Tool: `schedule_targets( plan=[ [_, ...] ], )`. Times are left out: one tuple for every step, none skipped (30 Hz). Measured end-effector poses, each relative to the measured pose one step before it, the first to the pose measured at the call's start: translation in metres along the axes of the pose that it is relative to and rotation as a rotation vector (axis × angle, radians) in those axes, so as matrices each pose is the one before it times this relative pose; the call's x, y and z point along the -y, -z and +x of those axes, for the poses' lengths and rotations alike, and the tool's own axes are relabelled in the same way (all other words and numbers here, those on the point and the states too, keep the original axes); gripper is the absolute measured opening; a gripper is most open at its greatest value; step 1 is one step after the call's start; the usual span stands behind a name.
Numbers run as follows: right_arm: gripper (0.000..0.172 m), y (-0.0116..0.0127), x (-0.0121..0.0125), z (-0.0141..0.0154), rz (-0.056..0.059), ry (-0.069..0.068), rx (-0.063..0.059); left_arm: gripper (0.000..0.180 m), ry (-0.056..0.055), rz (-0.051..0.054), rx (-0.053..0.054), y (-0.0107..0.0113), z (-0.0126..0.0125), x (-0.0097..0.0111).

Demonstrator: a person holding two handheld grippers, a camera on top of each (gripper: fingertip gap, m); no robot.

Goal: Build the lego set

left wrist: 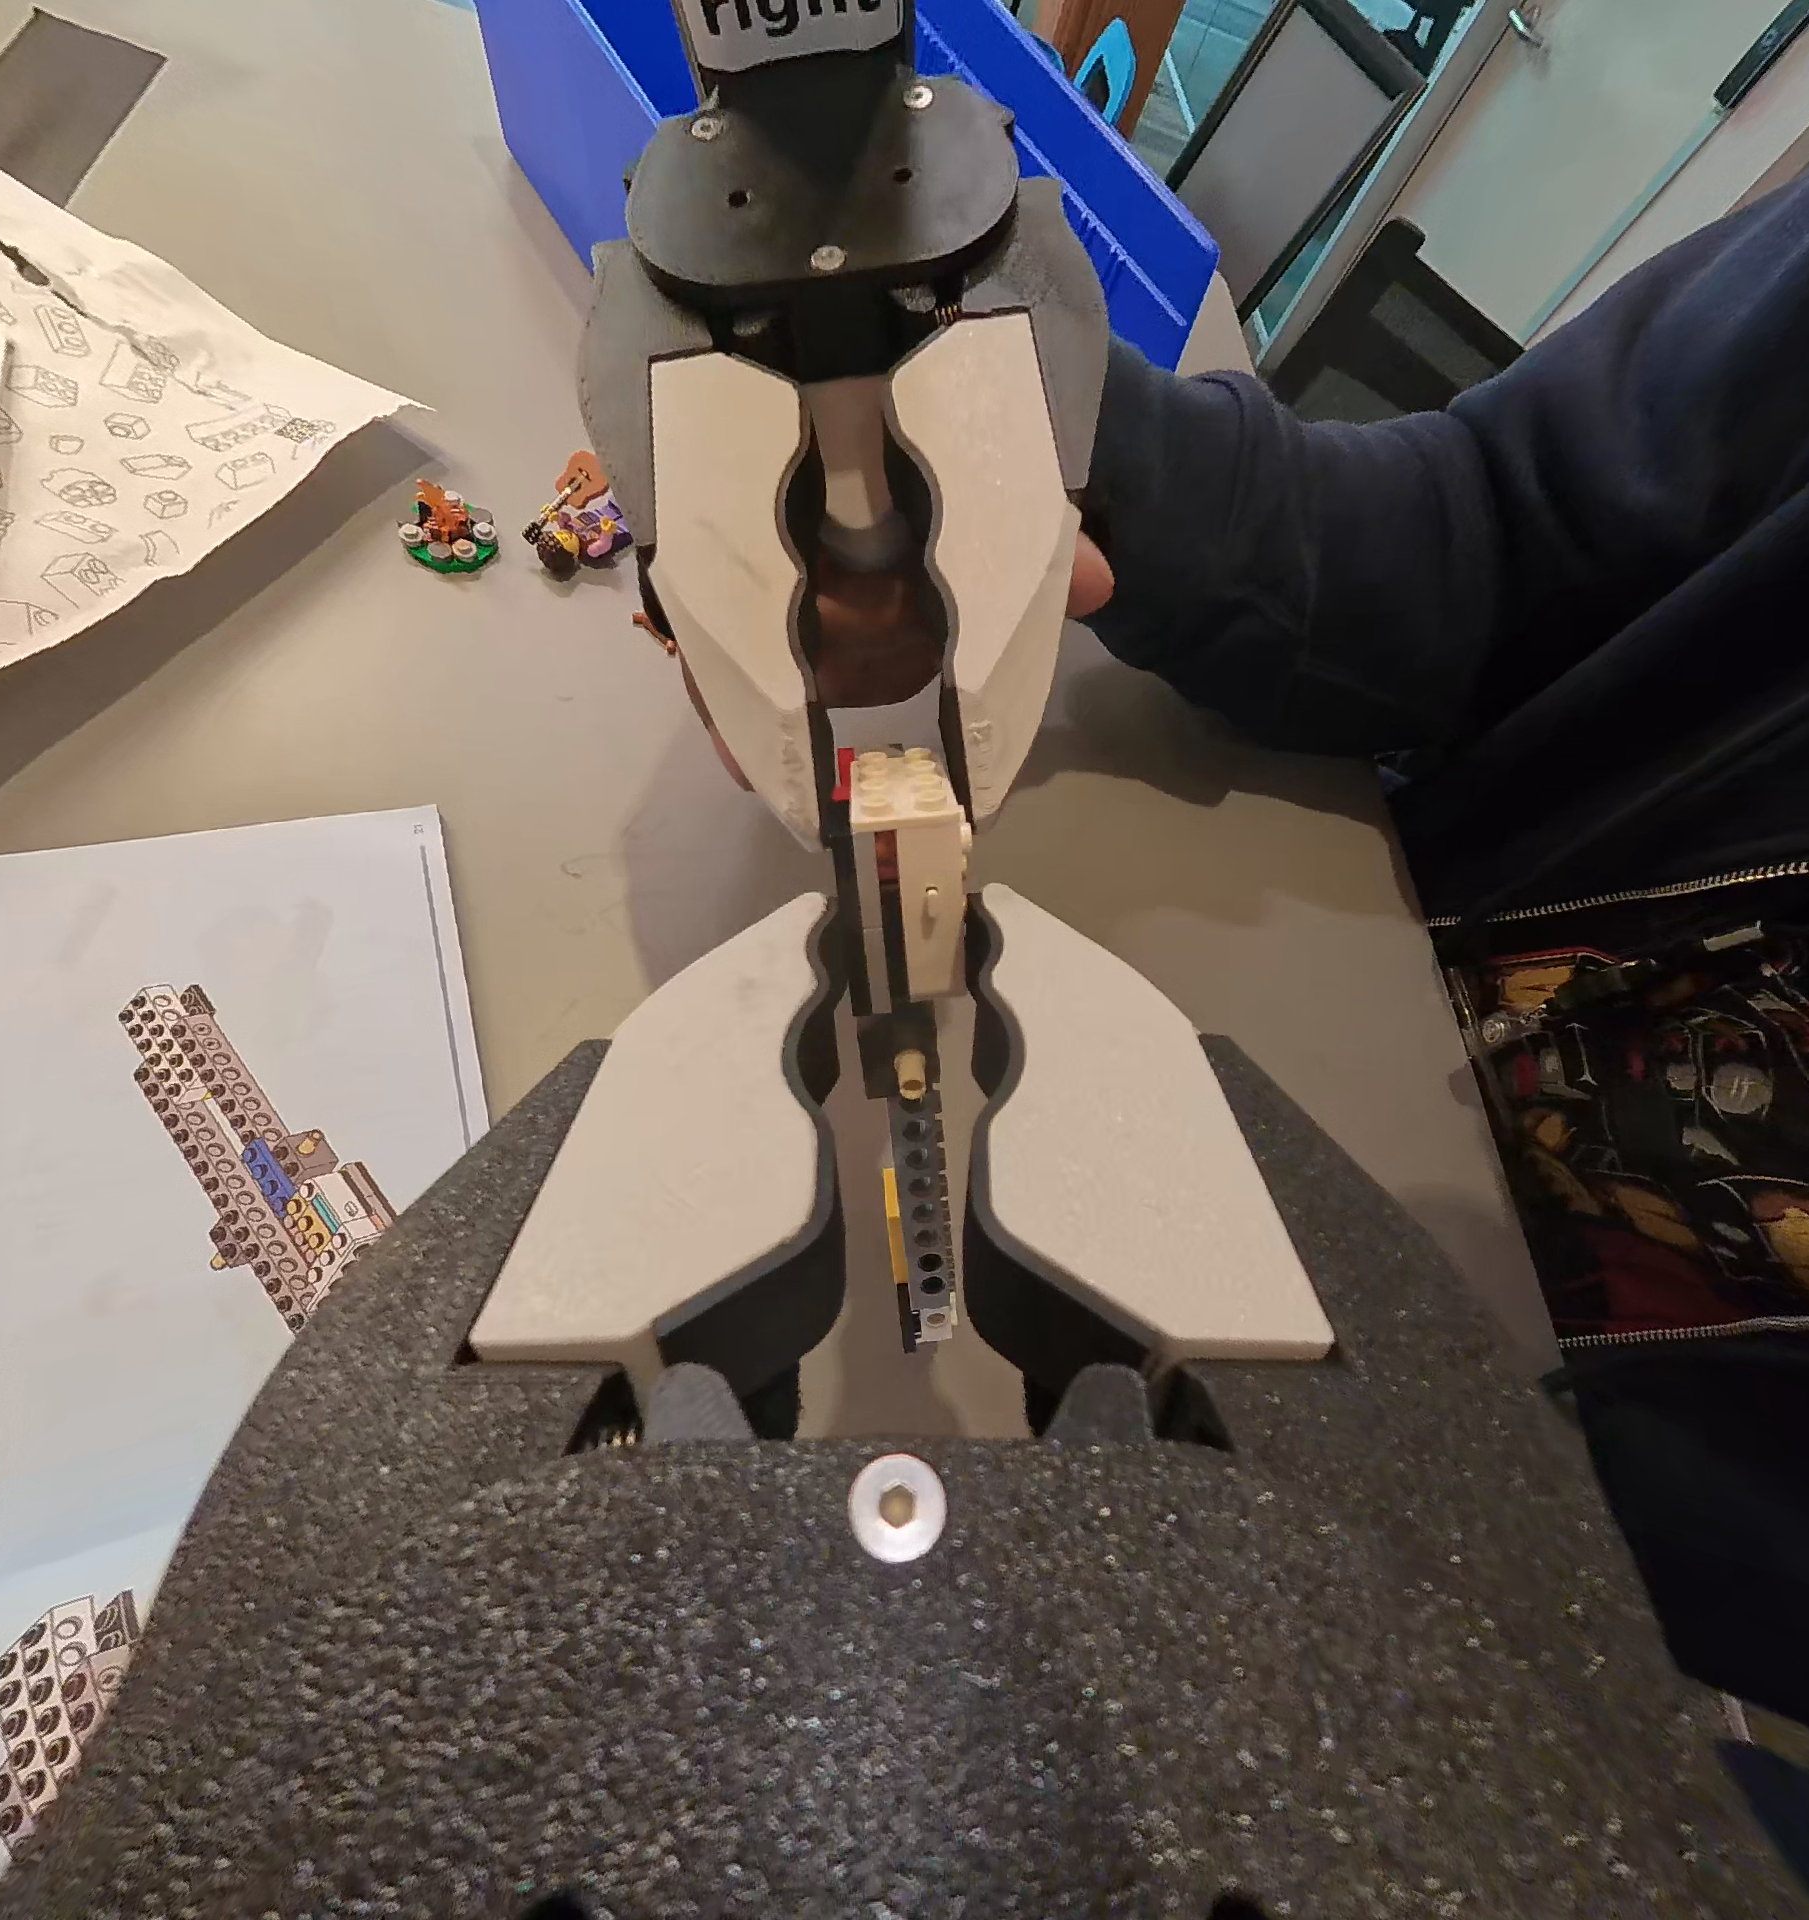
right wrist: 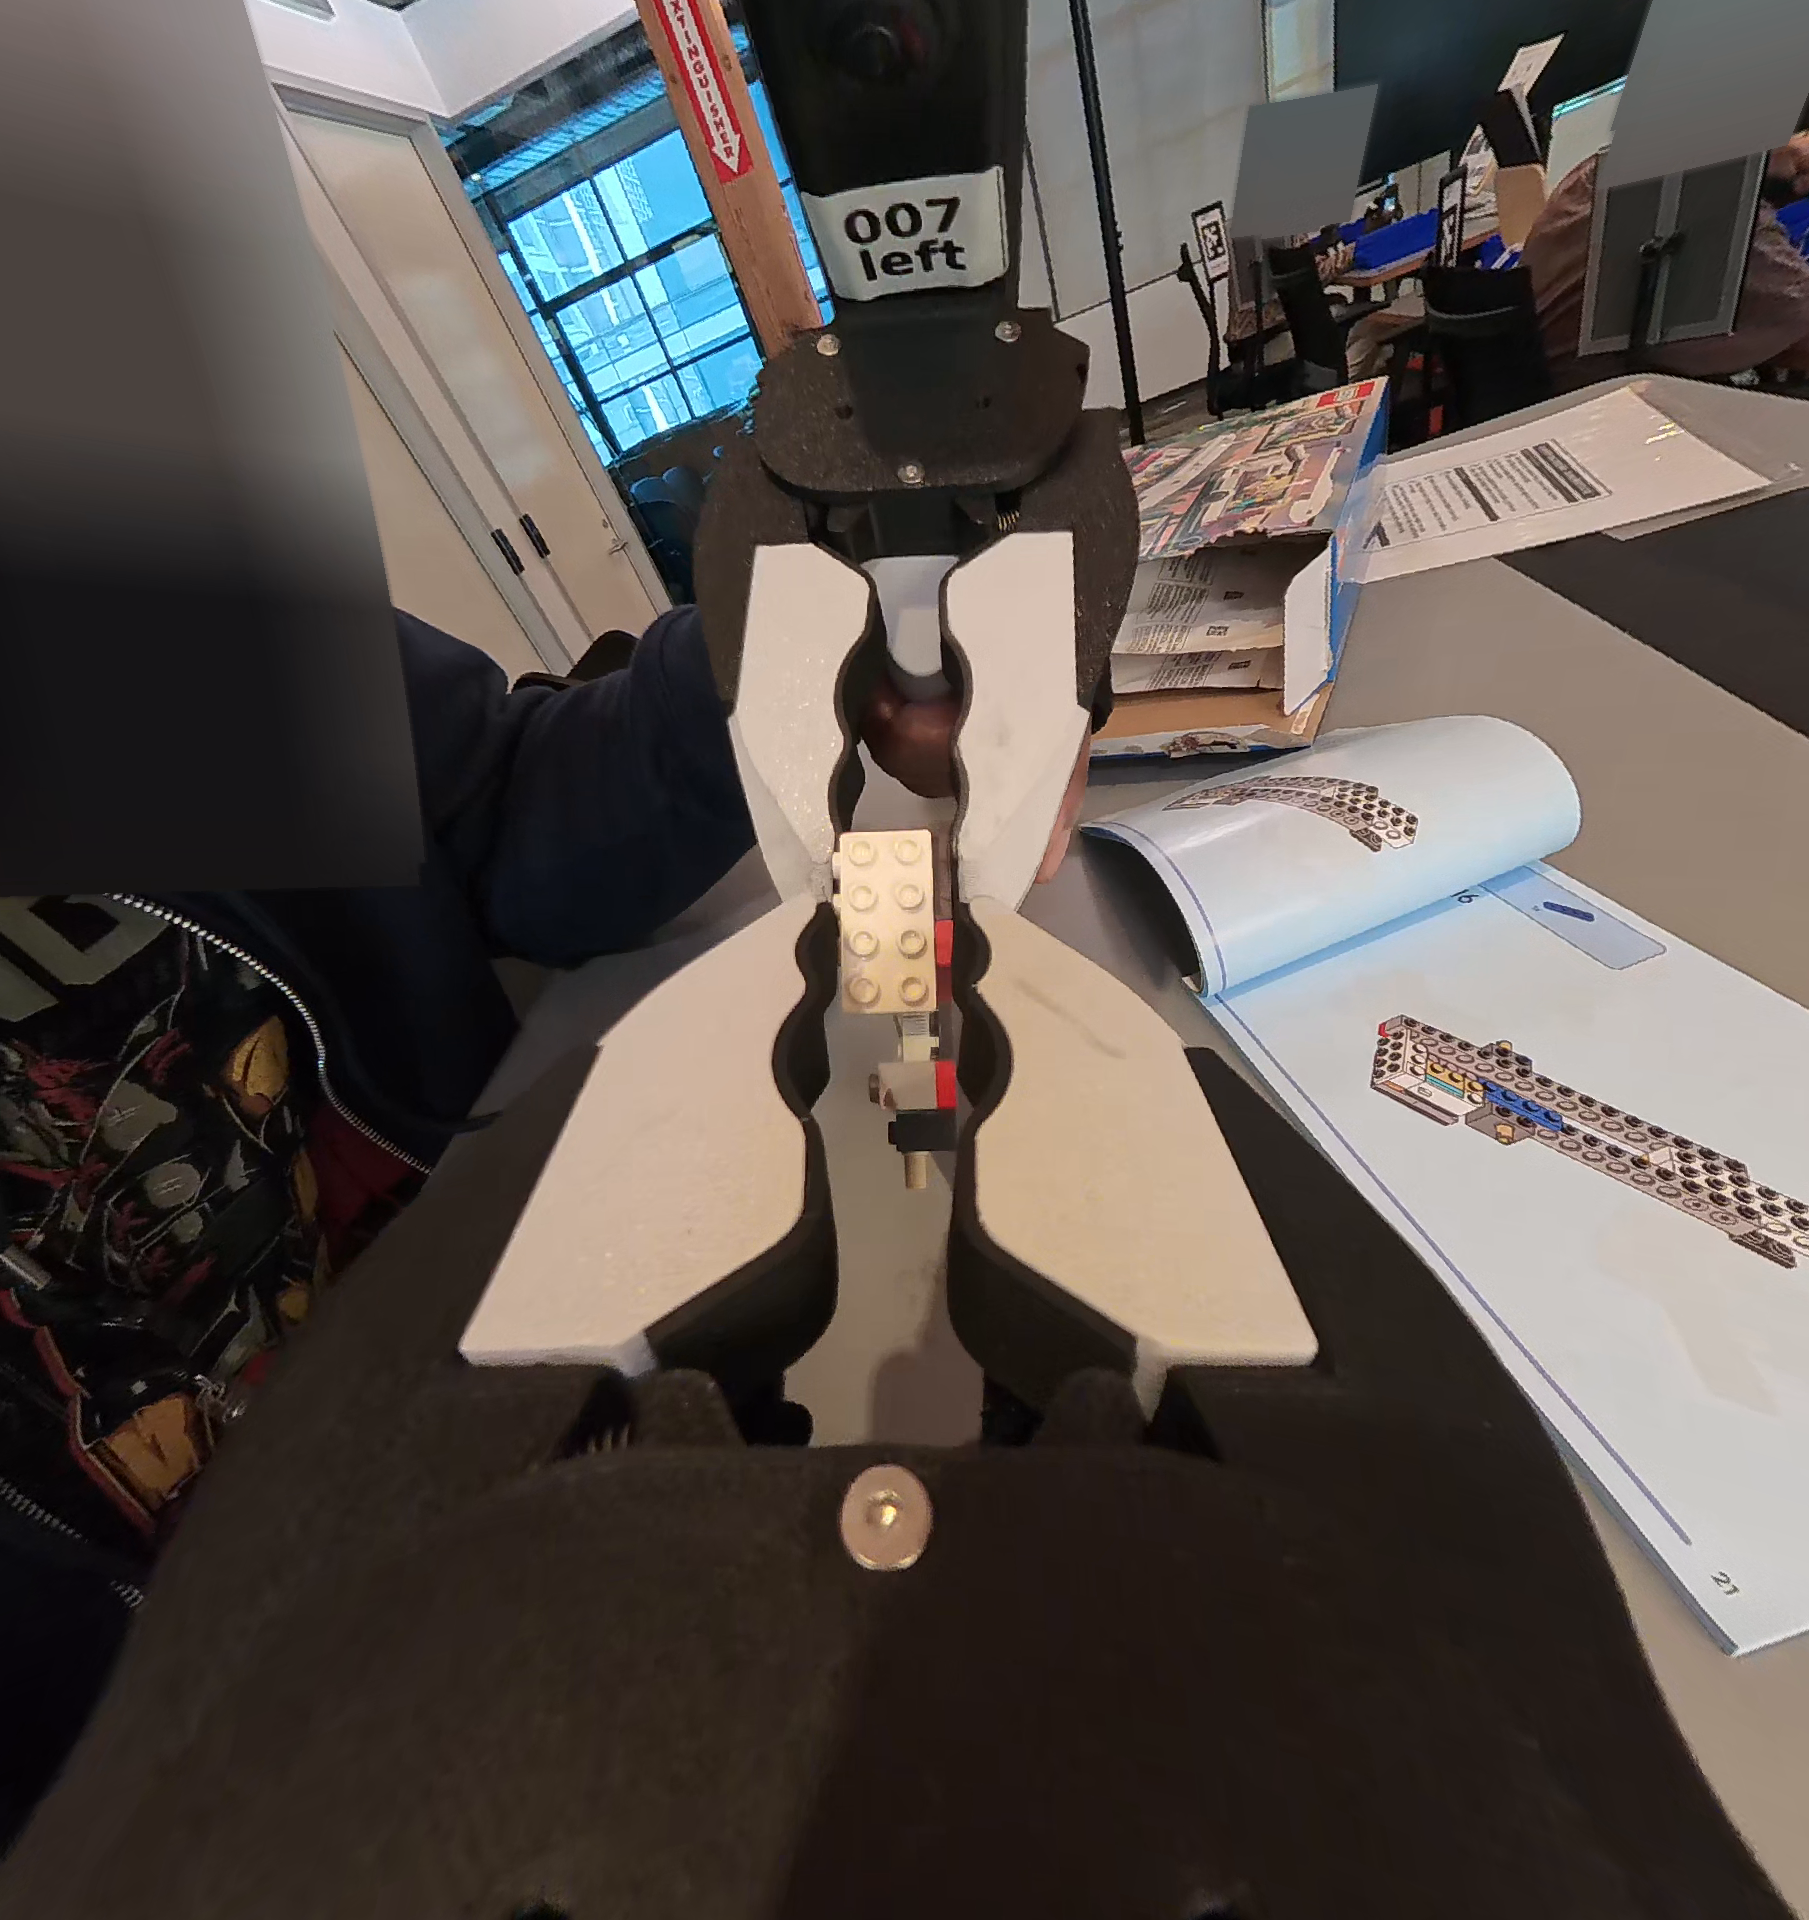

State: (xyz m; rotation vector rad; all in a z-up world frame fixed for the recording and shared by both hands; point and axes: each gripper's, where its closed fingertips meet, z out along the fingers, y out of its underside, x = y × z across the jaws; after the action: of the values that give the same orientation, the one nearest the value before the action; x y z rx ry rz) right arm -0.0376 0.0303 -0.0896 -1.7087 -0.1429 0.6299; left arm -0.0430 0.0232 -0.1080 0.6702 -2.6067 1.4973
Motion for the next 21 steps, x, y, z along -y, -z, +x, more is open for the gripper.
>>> schedule_targets(
  plan=[
    [0.021, -0.00013, -0.00001, -0.00023, -0.0006, 0.0002, 0.0007, 0.021, 0.0009, 0.0028, -0.0035, 0.00015, 0.00023, 0.0001],
    [0.021, -0.00019, -0.00039, -0.00018, -0.0025, -0.0004, 0.0011, 0.021, 0.0007, 0.0005, -0.0034, 0.00003, 0.00037, -0.00018],
    [0.021, -0.00017, -0.00066, -0.00019, -0.0036, 0.0005, 0.0013, 0.021, 0.0003, -0.0022, -0.0028, -0.00018, 0.00029, -0.00065],
    [0.021, 0.00002, -0.00051, -0.00007, -0.0025, -0.0004, 0.0005, 0.021, -0.0004, -0.0016, -0.0033, -0.0004, 0.00037, -0.00048],
    [0.021, 0.00003, -0.00033, 0.00034, -0.0013, -0.0021, -0.0004, 0.021, 0.0017, 0.0004, -0.0002, -0.0002, -0.00027, -0.00019],
    [0.021, -0.00002, -0.00032, -0.00001, -0.0012, -0.0001, 0.0009, 0.021, 0.0036, 0.0006, -0.0032, -0.00028, -0.00009, -0.00025],
    [0.021, 0.00005, -0.00031, -0.00002, -0.001, 0.0005, 0.0009, 0.021, 0.0006, 0.0012, -0.0041, -0.00024, 0.00025, -0.00012],
    [0.021, 0.00003, -0.0003, 0.00017, -0.0007, -0.0017, 0.0001, 0.021, 0.001, 0.0006, -0.0011, -0.00028, -0.00007, -0.00017],
    [0.021, -0.00006, -0.00038, 0.00016, -0.0003, -0.0023, 0.0014, 0.021, 0.0032, 0.0008, -0.002, -0.00013, -0.0002, -0.00022],
    [0.021, -0.00005, -0.00031, 0.0001, -0.0003, -0.0045, 0.0022, 0.021, 0.0029, 0.0017, -0.0051, -0.00028, 0.00022, -0.00031],
    [0.021, 0.00006, -0.00027, 0.00035, 0.0001, -0.0085, 0.0004, 0.021, 0.0041, 0.0021, -0.0045, -0.00023, -0.00014, -0.0003],
    [0.021, 0.00037, 0.00023, 0.00143, 0.0034, -0.0125, -0.0053, 0.021, 0.0089, 0.0041, -0.0033, -0.00034, -0.0007, -0.00015],
    [0.021, 0.00082, 0.00142, 0.00302, 0.011, -0.012, -0.0174, 0.022, 0.0172, 0.0112, 0.0024, -0.00014, -0.00225, 0.00064],
    [0.022, 0.00129, 0.00225, 0.00391, 0.0156, -0.0088, -0.027, 0.022, 0.0245, 0.0225, 0.003, 0.00032, -0.00375, 0.00192],
    [0.024, 0.00157, 0.0016, 0.00338, 0.0081, -0.0056, -0.0263, 0.022, 0.0303, 0.0258, -0.0138, 0.0001, -0.00241, 0.00173],
    [0.035, 0.002, 0.00074, 0.00263, -0.0014, -0.0049, -0.0217, 0.022, 0.0316, 0.0219, -0.0183, -0.00031, -0.00217, 0.00065],
    [0.043, 0.00273, 0.001, 0.00162, -0.0005, -0.0065, -0.0142, 0.022, 0.036, 0.026, 0.0042, -0.00038, -0.00607, 0.00134],
    [0.047, 0.0033, 0.00144, 0.00143, 0.0038, -0.0058, -0.014, 0.022, 0.0407, 0.0241, -0.0021, -0.00061, -0.00592, 0.00063],
    [0.047, 0.00347, 0.00137, 0.00299, 0.0027, -0.0073, -0.025, 0.022, 0.0391, 0.0201, -0.0201, -0.00106, -0.00326, -0.00008],
    [0.047, 0.00323, 0.00044, 0.0045, -0.004, -0.0124, -0.0321, 0.021, 0.0427, 0.0331, -0.0113, -0.00071, -0.0048, 0.00207],
    [0.048, 0.00287, -0.00006, 0.00486, -0.0063, -0.0151, -0.033, 0.022, 0.0461, 0.0372, -0.0085, -0.0004, -0.00503, 0.00303]
  ],
)
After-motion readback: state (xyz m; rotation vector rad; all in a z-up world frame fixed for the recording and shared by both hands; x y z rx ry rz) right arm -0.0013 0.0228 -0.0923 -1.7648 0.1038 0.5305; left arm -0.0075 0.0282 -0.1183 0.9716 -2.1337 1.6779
